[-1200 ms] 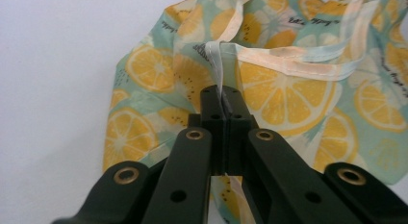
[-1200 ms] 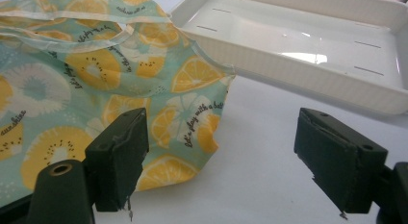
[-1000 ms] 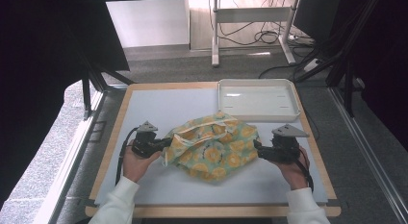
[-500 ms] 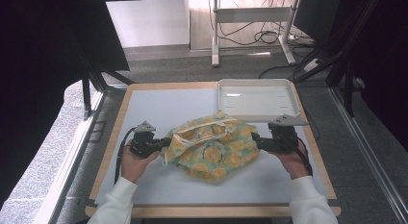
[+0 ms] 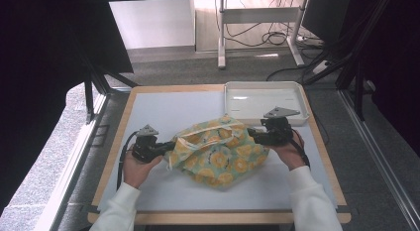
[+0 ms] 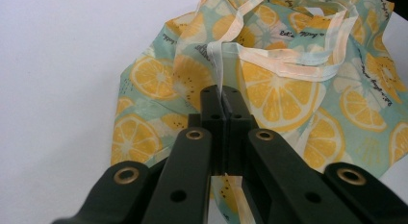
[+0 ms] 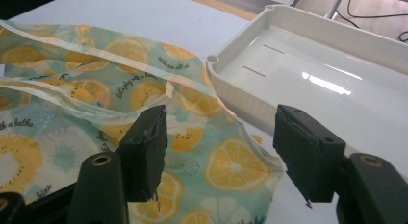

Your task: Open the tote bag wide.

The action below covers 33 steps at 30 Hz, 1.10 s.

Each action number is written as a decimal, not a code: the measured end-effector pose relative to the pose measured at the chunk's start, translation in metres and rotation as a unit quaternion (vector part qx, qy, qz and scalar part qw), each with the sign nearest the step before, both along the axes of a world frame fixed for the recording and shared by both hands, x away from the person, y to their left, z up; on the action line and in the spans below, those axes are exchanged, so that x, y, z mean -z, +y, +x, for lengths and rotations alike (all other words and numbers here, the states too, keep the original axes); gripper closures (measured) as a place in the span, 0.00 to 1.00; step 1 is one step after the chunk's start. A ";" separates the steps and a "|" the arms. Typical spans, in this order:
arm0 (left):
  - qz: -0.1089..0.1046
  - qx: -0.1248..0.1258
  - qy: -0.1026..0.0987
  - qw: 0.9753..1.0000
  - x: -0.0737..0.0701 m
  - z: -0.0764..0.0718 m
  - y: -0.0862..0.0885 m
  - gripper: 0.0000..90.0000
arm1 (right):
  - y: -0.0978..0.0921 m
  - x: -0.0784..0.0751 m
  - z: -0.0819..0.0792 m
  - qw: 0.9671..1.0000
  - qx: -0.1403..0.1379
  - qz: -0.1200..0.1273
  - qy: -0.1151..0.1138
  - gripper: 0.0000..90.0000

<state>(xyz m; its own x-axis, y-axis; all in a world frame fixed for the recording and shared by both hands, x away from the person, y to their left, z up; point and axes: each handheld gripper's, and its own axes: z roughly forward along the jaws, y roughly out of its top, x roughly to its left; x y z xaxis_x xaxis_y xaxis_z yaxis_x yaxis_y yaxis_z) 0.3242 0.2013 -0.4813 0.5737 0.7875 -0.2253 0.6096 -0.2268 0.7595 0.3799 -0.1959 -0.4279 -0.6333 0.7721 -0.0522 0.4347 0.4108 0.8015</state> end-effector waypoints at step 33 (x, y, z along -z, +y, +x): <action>0.019 0.009 -0.002 1.000 0.004 0.000 -0.009 1.00 | 0.035 0.038 0.051 0.995 -0.019 -0.083 0.043 0.61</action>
<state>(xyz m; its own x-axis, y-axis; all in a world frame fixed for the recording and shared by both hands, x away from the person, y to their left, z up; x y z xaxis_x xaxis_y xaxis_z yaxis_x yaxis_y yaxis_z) 0.3238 0.1923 -0.4851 0.5883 0.7852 -0.1934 0.6019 -0.2656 0.7531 0.4311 -0.1610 -0.4658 -0.6699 0.7325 -0.1212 0.4808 0.5524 0.6809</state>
